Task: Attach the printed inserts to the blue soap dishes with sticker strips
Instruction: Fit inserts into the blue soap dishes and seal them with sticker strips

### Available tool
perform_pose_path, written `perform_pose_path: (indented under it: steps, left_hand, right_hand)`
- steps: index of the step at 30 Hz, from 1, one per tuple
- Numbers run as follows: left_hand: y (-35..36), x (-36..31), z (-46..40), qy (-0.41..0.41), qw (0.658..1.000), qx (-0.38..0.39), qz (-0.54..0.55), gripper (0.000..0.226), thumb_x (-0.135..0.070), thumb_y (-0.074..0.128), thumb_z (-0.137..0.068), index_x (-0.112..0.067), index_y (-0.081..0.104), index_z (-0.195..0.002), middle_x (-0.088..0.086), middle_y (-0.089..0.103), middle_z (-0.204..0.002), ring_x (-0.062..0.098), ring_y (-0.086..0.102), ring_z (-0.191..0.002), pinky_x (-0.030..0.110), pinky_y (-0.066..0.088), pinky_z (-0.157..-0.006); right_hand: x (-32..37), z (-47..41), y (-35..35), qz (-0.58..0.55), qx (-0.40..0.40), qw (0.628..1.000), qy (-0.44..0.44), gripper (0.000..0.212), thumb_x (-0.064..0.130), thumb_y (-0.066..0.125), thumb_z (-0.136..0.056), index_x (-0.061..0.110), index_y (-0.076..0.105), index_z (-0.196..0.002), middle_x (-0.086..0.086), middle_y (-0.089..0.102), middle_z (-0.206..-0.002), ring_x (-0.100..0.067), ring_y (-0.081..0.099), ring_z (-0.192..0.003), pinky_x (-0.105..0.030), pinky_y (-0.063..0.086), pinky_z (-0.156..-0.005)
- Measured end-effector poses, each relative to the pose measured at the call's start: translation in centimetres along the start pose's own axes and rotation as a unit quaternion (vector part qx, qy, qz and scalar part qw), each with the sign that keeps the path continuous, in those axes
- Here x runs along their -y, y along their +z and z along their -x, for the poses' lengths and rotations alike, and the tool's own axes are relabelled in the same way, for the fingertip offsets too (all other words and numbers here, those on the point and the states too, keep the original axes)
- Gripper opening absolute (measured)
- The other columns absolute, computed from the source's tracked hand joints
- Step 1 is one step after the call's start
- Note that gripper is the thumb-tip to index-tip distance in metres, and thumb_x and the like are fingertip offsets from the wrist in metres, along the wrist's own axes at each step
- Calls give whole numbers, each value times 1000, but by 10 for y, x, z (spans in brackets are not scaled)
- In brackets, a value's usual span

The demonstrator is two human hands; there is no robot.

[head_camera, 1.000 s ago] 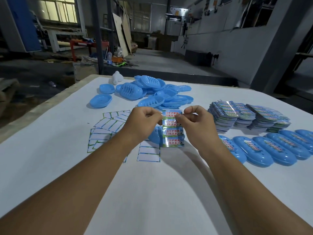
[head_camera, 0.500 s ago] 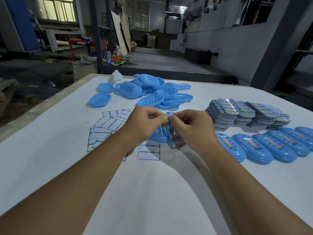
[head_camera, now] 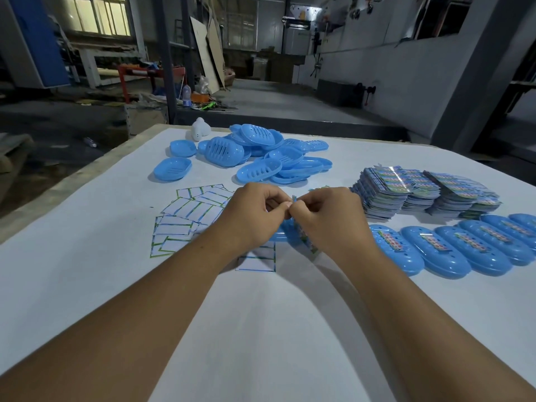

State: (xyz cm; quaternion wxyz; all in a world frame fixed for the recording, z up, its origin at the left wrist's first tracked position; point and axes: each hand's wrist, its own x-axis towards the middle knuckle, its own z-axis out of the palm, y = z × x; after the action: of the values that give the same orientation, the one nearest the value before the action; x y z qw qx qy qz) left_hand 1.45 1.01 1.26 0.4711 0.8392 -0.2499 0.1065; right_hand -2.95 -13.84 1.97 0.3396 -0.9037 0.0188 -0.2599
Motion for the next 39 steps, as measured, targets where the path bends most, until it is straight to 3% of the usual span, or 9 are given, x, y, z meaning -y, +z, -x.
perform_pose_path:
  steps: [6,14,17,21,25,28,30,34,39]
  left_hand:
    - [5,1,0,-1,1000,-17,-26,7,-19,71,-90,-23,76,-88,-14,71,-77,1,64,-74,16,51,-69]
    - [5,4,-1,-23,998,-51,-17,11,-26,69,-88,-24,73,-78,-12,71,-71,2,64,-70,19,51,-65]
    - [4,6,-2,-24,998,-51,-9,11,-26,69,-89,-22,73,-79,-11,72,-71,2,65,-70,20,53,-66]
    - [5,7,-3,-26,999,-45,-3,11,-27,69,-89,-23,73,-79,-13,72,-71,1,65,-70,19,53,-64]
    - [3,9,-3,-71,995,-69,26,12,-28,68,-83,-22,72,-74,-9,71,-69,9,66,-70,30,56,-65]
    - [-4,12,-6,-104,991,-84,23,16,-30,64,-80,-18,69,-70,-4,70,-66,15,63,-64,34,53,-62]
    - [-10,15,-8,-121,988,-99,-8,21,-31,62,-82,-15,65,-68,-3,65,-60,13,56,-58,29,47,-57]
    - [-21,22,-11,-154,975,-115,-112,33,-36,55,-88,-16,55,-62,0,60,-60,18,57,-62,29,38,-52]
    - [-43,34,-16,-190,913,-107,-345,40,-49,41,-95,-14,59,-86,4,61,-78,25,60,-79,34,47,-64]
  right_hand:
    - [1,-3,3,51,-2,998,-20,31,26,59,-81,5,61,-58,-12,58,-52,-32,58,-60,-38,49,-56]
    - [-6,-7,-1,-28,-14,999,25,32,25,58,-80,-2,59,-62,-21,50,-57,-14,32,-52,-31,34,-48]
    - [-7,-7,-1,-78,16,996,39,33,30,59,-81,0,68,-71,-23,62,-69,-12,42,-56,-35,46,-51]
    - [-7,-6,1,-58,17,998,17,28,32,64,-86,10,74,-72,-17,66,-70,-9,44,-57,-28,42,-52]
    - [-10,-10,-3,-95,21,994,58,32,24,57,-82,-4,68,-74,-29,65,-77,-19,49,-58,-50,56,-56]
    - [-14,-12,-9,-142,16,985,96,27,20,60,-82,6,71,-62,-13,69,-64,-17,58,-55,-33,47,-40]
    - [-15,-12,-12,-176,11,977,117,30,18,64,-83,12,70,-54,-2,69,-57,-10,60,-51,-21,43,-40]
    - [-16,-11,-14,-200,12,970,134,31,16,64,-83,15,69,-53,3,66,-54,-6,58,-47,-17,41,-40]
    - [-15,-10,-14,-194,8,970,145,27,18,63,-83,12,71,-58,5,66,-54,-5,59,-47,-18,41,-39]
